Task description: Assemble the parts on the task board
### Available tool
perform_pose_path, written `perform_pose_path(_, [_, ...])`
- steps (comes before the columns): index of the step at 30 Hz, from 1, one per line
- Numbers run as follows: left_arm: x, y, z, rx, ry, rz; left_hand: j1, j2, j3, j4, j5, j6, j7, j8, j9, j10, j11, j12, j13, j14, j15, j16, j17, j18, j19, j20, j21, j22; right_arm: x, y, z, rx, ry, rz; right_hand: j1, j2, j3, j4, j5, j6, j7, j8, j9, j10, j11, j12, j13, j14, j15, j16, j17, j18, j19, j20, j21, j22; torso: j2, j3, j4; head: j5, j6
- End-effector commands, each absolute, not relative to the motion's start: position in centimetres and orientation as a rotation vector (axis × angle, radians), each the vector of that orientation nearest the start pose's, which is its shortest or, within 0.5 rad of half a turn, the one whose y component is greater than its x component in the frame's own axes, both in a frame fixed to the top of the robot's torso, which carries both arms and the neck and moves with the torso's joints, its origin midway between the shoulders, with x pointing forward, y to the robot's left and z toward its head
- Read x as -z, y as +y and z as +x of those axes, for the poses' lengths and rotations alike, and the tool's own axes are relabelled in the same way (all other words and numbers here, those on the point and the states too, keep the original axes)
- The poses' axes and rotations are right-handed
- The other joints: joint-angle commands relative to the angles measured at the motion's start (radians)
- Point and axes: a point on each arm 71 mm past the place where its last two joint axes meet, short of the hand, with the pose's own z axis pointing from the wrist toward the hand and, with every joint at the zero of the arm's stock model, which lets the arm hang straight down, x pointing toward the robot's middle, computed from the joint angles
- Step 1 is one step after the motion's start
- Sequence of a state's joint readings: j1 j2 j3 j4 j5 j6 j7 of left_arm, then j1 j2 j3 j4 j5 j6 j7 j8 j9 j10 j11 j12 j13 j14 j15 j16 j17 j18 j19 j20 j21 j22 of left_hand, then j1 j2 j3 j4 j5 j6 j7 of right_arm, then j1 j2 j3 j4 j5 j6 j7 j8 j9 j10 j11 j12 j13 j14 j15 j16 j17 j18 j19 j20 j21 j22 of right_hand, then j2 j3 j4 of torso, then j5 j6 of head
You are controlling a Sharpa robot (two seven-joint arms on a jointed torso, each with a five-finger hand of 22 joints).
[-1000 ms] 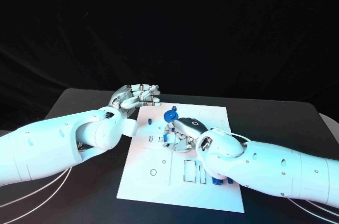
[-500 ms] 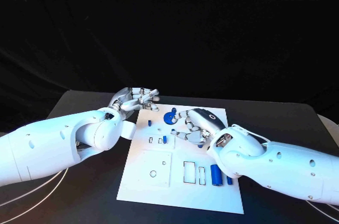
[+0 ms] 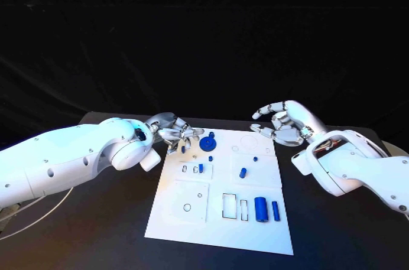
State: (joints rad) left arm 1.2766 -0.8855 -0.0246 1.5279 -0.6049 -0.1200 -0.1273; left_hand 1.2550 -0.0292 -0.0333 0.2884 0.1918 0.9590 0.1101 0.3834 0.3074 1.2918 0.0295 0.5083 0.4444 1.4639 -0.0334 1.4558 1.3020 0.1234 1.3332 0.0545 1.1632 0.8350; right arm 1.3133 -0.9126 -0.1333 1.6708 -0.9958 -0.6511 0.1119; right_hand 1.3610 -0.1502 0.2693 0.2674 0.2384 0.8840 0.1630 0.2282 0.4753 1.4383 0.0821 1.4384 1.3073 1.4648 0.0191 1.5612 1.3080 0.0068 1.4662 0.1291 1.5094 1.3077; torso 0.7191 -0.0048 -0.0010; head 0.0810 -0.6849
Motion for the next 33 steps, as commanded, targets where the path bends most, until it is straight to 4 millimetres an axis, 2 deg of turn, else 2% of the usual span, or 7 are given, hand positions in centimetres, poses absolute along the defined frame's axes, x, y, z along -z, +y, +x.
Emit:
perform_pose_path(1, [17.4, 22.0, 49.3, 0.733, 2.172, -0.385, -0.009, 0.025, -0.013, 0.004, 0.005, -0.017, -0.002, 0.032, 0.033, -0.033, -0.004, 0.103, 0.090, 0.087, -0.005, 0.072, 0.204, -0.034, 0.064, -0.004, 0.140, 0.215, 13.5, -20.6, 46.5, -1.041, 1.410, 0.262, -0.006, -0.006, 0.000, 0.005, 0.005, 0.005, 0.000, 0.005, 0.002, 0.004, -0.001, 0.003, 0.124, 0.099, -0.006, 0.001, 0.233, 0.010, 0.061, -0.007, 0.005, 0.224, -0.011, 0.0054, 0.0003, 0.005, -0.007])
perform_pose_path(2, [17.4, 21.8, 49.4, 0.687, 2.193, -0.358, -0.006, 0.031, -0.022, 0.011, 0.005, -0.029, 0.003, 0.050, 0.053, -0.065, -0.006, 0.158, 0.141, 0.089, -0.011, 0.077, 0.212, -0.039, 0.065, 0.001, 0.159, 0.236, 13.5, -20.9, 46.5, -1.036, 1.412, 0.268, -0.006, -0.006, 0.000, 0.005, 0.005, 0.005, 0.000, 0.005, 0.002, 0.004, -0.001, 0.003, 0.124, 0.099, -0.006, 0.001, 0.233, 0.010, 0.061, -0.007, 0.005, 0.224, -0.012, 0.0059, 0.0003, 0.005, -0.007])
perform_pose_path(3, [17.5, 21.6, 49.4, 0.653, 2.208, -0.337, -0.008, 0.039, -0.041, 0.006, 0.004, -0.050, -0.003, 0.079, 0.083, -0.078, -0.007, 0.297, 0.275, 0.096, -0.001, 0.092, 0.234, -0.045, 0.084, -0.007, 0.207, 0.309, 13.5, -21.1, 46.5, -1.031, 1.413, 0.272, -0.006, -0.006, 0.001, 0.005, 0.006, 0.005, -0.001, 0.006, 0.002, 0.004, -0.001, 0.003, 0.124, 0.099, -0.007, 0.001, 0.233, 0.010, 0.061, -0.007, 0.004, 0.223, -0.012, 0.0062, 0.0006, 0.005, -0.008])
perform_pose_path(5, [17.6, 21.2, 49.6, 0.586, 2.235, -0.294, -0.007, 0.044, -0.043, 0.006, 0.004, -0.049, -0.004, 0.086, 0.089, -0.074, -0.004, 0.326, 0.306, 0.098, -0.006, 0.097, 0.242, -0.049, 0.087, -0.003, 0.215, 0.325, 13.5, -21.5, 46.6, -1.022, 1.416, 0.282, -0.007, -0.006, 0.001, 0.006, 0.006, 0.006, -0.001, 0.007, 0.002, 0.005, -0.001, 0.003, 0.124, 0.099, -0.007, 0.001, 0.234, 0.010, 0.061, -0.008, 0.004, 0.223, -0.014, 0.0073, 0.0020, 0.005, -0.010])
perform_pose_path(7, [17.6, 20.8, 49.8, 0.526, 2.253, -0.259, -0.010, 0.056, -0.069, 0.005, 0.004, -0.061, -0.010, 0.130, 0.127, -0.043, -0.007, 0.493, 0.471, 0.106, -0.008, 0.114, 0.267, -0.065, 0.117, -0.004, 0.269, 0.423, 13.5, -21.8, 46.7, -1.014, 1.420, 0.290, -0.007, -0.006, 0.001, 0.006, 0.006, 0.006, -0.001, 0.007, 0.002, 0.005, -0.001, 0.003, 0.124, 0.099, -0.007, 0.001, 0.234, 0.010, 0.061, -0.008, 0.004, 0.223, -0.014, 0.0085, 0.0021, 0.007, -0.013])
perform_pose_path(10, [17.8, 20.2, 50.0, 0.465, 2.273, -0.228, -0.017, 0.062, -0.088, 0.006, 0.004, -0.067, -0.014, 0.155, 0.150, -0.030, -0.009, 0.553, 0.532, 0.107, -0.009, 0.115, 0.269, -0.071, 0.131, -0.007, 0.290, 0.463, 13.6, -22.1, 46.7, -1.001, 1.425, 0.297, -0.007, -0.006, 0.001, 0.006, 0.007, 0.006, -0.001, 0.007, 0.002, 0.005, -0.001, 0.003, 0.124, 0.098, -0.007, 0.000, 0.232, 0.010, 0.060, -0.008, 0.003, 0.223, -0.014, 0.0093, 0.0030, 0.008, -0.016])
perform_pose_path(33, [18.5, 17.0, 50.5, 0.395, 2.327, -0.133, -0.039, 0.080, -0.141, 0.006, 0.001, -0.080, -0.022, 0.213, 0.214, -0.018, -0.016, 0.624, 0.604, 0.107, -0.016, 0.115, 0.269, -0.080, 0.147, -0.010, 0.317, 0.516, 13.8, -22.8, 47.1, -0.959, 1.431, 0.313, -0.008, -0.007, 0.000, 0.007, 0.009, 0.006, -0.001, 0.007, 0.003, 0.001, -0.002, -0.001, 0.120, 0.097, -0.007, -0.001, 0.228, 0.012, 0.055, -0.008, -0.003, 0.218, -0.009, 0.0064, 0.0014, 0.009, -0.027])
